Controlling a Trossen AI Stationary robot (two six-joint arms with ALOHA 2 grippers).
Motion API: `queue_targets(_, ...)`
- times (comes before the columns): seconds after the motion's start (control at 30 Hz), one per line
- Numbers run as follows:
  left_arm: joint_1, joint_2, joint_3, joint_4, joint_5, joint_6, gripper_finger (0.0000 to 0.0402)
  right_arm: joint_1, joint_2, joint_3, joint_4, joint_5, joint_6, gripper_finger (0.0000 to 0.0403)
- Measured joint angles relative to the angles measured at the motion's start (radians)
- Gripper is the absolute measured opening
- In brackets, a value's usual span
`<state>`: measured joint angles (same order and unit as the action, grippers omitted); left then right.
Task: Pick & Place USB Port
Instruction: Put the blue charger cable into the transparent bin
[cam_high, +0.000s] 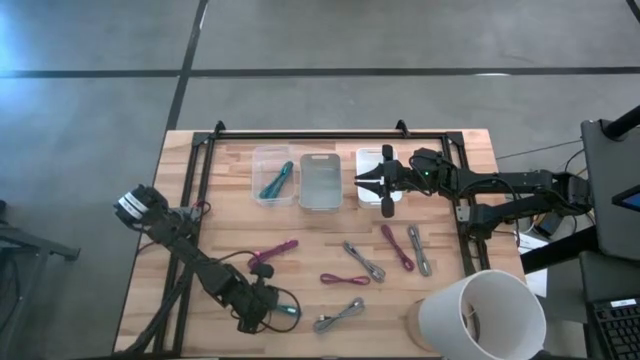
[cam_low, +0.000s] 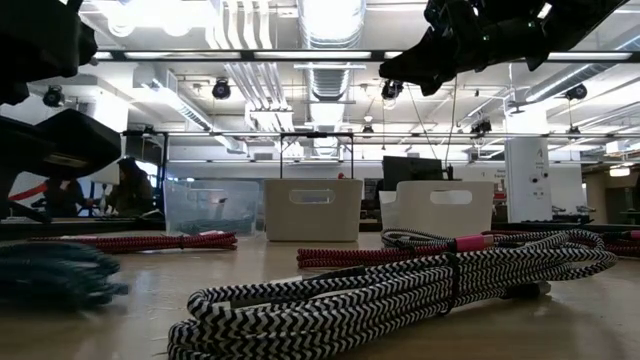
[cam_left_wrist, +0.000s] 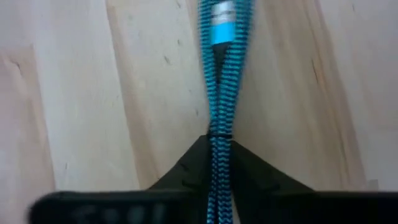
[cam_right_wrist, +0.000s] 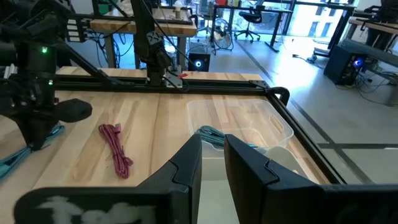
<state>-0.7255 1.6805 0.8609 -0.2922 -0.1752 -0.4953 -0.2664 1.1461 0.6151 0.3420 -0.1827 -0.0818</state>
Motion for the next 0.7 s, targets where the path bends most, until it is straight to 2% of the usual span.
queue_targets(0.07, 0.007, -0.001, 0.003, -0.007, -0.003, 0.015, 0.0019, 0.0, 0.0, 0.0, 0.0, 0.0, 0.0, 0.0063)
queue_targets(0.17, 0.021, -0.001, 0.019, -0.041, -0.031, 0.031, 0.0016, 0.0, 0.0, 0.0, 0.0, 0.0, 0.0, 0.0063)
queue_targets(0.43, 0.1, -0.088, 0.155, -0.417, -0.225, 0.022, 0.0019, 0.0, 0.0, 0.0, 0.0, 0.0, 0.003, 0.0063)
queue_targets(0.53, 0.158, -0.15, 0.182, -0.513, -0.289, -0.03, 0.0017, 0.0, 0.0, 0.0, 0.001, 0.0, 0.003, 0.0063)
queue_targets(0.7, 0.312, -0.27, 0.183, -0.525, -0.33, -0.079, 0.0023, 0.0, 0.0, 0.0, 0.001, 0.0, 0.003, 0.0063)
